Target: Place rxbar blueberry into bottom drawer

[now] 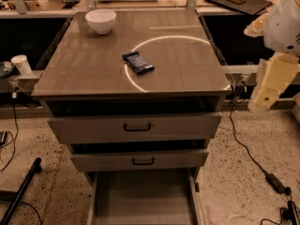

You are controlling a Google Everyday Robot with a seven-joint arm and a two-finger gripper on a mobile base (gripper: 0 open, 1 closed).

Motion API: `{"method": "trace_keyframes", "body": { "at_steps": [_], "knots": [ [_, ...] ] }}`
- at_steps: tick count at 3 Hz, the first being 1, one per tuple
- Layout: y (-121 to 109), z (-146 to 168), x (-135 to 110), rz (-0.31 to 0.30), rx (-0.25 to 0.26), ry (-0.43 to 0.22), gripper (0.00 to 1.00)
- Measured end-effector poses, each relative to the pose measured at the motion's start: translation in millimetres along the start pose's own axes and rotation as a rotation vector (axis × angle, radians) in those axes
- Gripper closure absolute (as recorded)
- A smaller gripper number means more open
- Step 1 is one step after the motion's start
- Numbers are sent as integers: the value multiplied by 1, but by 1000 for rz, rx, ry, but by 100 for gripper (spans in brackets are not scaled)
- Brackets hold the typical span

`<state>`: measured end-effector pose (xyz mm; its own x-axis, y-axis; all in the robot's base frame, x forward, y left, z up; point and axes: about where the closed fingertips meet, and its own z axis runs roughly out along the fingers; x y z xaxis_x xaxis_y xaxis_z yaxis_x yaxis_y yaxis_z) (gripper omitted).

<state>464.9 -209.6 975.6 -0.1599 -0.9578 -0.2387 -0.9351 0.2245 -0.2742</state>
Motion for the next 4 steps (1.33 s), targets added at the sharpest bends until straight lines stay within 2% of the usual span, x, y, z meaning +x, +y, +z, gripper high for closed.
{"method": "trace_keyframes", "body": {
  "at_steps": [2,4],
  "knots": [
    [-29,21,-5,-35,12,-22,0],
    [-60,40,-15,-78,-2,-74,0]
  ]
}}
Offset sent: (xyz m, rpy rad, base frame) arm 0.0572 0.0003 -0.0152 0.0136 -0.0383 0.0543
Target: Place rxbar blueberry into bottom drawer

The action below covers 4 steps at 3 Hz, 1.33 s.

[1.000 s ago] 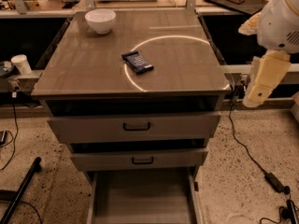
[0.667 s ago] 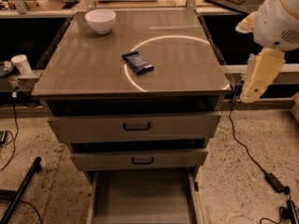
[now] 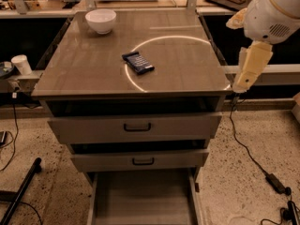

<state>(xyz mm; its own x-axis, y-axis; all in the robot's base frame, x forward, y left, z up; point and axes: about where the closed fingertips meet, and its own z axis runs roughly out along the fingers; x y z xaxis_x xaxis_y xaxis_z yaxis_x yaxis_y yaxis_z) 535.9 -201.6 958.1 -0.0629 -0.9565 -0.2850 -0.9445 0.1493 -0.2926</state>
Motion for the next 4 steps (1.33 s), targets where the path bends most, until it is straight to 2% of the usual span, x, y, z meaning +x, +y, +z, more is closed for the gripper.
{"method": "trace_keyframes", "body": {
  "at_steps": [1,3,4],
  "knots": [
    [-20,10,-5,-40,-4,-3,0],
    [-49,30,-11,-81,-12,18,0],
    [-63,48,-28,-110,-31,1,0]
  ]
}}
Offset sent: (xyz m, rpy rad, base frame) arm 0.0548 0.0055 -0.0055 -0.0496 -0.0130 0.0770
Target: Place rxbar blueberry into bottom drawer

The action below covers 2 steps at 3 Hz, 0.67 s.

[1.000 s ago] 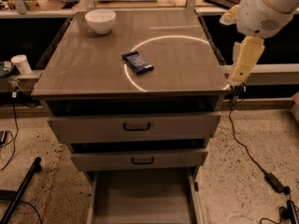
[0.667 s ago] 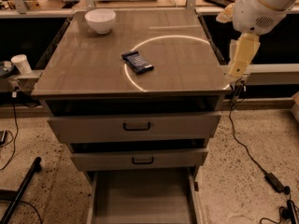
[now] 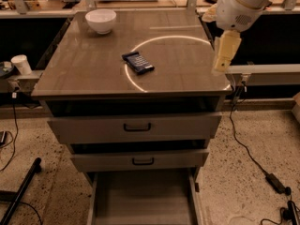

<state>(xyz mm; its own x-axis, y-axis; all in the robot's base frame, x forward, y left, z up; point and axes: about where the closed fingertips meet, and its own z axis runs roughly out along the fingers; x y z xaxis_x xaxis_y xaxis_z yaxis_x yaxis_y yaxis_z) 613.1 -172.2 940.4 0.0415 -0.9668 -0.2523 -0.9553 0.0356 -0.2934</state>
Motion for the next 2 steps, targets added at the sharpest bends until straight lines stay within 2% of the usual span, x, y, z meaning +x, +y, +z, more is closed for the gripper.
{"method": "trace_keyframes", "body": {
  "at_steps": [2],
  "knots": [
    [-14,22,-27,-32,-27,-55,0]
  ]
}}
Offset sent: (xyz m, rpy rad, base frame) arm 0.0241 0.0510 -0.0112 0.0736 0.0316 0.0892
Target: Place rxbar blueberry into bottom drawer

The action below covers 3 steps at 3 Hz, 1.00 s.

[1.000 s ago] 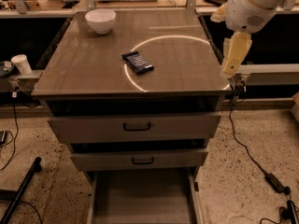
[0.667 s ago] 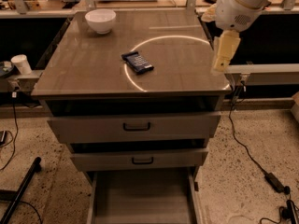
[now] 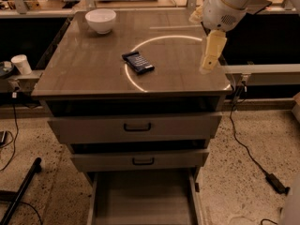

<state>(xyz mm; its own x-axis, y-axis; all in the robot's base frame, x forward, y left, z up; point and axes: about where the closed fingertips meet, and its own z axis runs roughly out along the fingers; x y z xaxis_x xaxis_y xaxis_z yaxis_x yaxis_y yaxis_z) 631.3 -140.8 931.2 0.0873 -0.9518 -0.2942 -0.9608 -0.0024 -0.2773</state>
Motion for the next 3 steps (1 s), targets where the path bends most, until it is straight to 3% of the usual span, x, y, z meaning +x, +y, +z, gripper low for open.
{"method": "trace_keyframes", "body": {
  "at_steps": [2,3],
  "knots": [
    [-7,21,-33,-40,-35,-56,0],
    [-9,26,-45,-22,-18,-15,0]
  ]
}}
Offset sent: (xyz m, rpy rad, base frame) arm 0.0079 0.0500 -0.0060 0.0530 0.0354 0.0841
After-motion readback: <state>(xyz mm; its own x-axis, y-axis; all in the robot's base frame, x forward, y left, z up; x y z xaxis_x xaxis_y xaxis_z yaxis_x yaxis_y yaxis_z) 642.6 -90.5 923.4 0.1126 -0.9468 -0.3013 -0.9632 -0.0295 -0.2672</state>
